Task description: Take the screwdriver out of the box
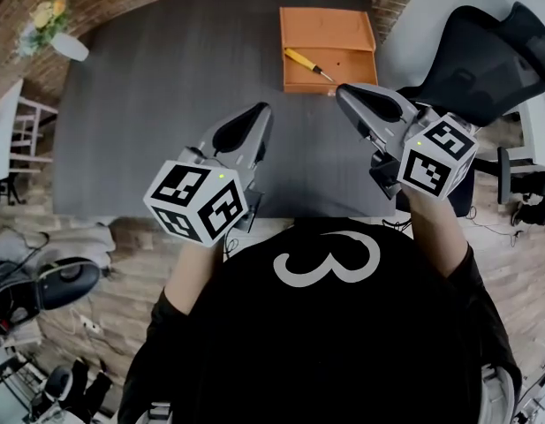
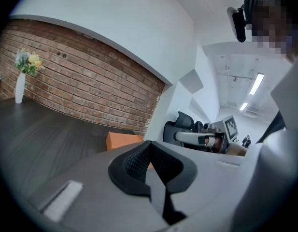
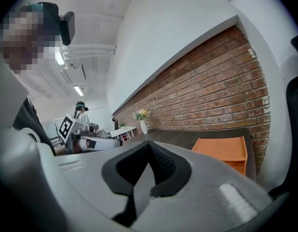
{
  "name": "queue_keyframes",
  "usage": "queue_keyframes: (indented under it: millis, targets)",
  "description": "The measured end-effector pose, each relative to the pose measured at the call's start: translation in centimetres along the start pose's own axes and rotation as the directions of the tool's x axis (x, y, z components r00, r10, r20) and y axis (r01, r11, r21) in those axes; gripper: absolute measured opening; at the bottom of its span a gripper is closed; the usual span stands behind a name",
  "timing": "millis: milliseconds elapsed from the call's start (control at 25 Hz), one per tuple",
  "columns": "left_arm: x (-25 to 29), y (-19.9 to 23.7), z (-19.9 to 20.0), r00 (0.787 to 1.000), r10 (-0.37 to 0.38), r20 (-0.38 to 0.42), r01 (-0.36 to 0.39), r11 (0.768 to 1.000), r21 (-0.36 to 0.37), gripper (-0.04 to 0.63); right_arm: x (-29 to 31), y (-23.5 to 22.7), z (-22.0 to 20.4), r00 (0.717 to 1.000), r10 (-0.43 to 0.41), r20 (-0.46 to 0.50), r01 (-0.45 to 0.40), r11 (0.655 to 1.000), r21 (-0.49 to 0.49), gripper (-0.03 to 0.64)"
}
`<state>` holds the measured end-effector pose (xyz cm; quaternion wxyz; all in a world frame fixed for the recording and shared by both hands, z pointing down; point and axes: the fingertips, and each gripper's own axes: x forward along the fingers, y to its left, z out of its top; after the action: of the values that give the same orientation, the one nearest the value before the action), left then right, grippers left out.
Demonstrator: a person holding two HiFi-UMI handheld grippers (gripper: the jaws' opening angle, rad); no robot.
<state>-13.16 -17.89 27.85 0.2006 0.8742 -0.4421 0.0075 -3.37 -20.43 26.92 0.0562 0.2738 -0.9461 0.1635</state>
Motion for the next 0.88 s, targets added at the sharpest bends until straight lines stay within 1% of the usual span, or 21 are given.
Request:
queue_keyframes:
  millis: [160, 280, 520, 560, 600, 760, 880]
  targets:
    - [2.2, 1.9, -0.1, 1.000, 0.008, -0.026, -0.009, 1.000, -0.026, 0.015, 2.0, -2.5, -0.2, 0.998, 0.016, -0.064, -0.016, 1.000, -0.007, 0.002]
    - [3.9, 3.2, -0.7, 0.999, 0.014, -0.045, -0.016, 0.999, -0.039, 0.015, 3.1, -4.1, -0.4, 0.995, 0.034, -0.091, -0.034, 0.999, -0.006, 0.003]
    - [6.8, 5.5, -2.2, 0.996, 0.029, -0.085, -0.034, 0.998, -0.057, 0.015, 4.8, -8.2, -2.0, 0.988, 0.010, -0.151, -0.015, 0.999, -0.033, 0.006]
    - [7.0, 5.8, -2.3, 0.996, 0.031, -0.086, -0.037, 0.997, -0.061, 0.015, 5.2, -8.6, -2.4, 0.986, 0.010, -0.168, -0.017, 0.999, -0.037, 0.036]
    - [7.3, 6.1, -2.4, 0.996, 0.034, -0.088, -0.040, 0.997, -0.065, 0.015, 5.6, -9.1, -2.7, 0.983, 0.010, -0.185, -0.018, 0.999, -0.042, 0.046]
    - [8.4, 7.5, -2.8, 0.993, 0.051, -0.106, -0.058, 0.996, -0.071, 0.015, 6.8, -11.1, -3.7, 0.971, 0.010, -0.237, -0.023, 0.998, -0.053, 0.052]
    - [9.0, 8.5, -3.6, 0.990, 0.066, -0.123, -0.077, 0.993, -0.084, 0.015, 7.9, -12.7, -5.1, 0.958, 0.015, -0.288, -0.029, 0.999, -0.045, 0.091]
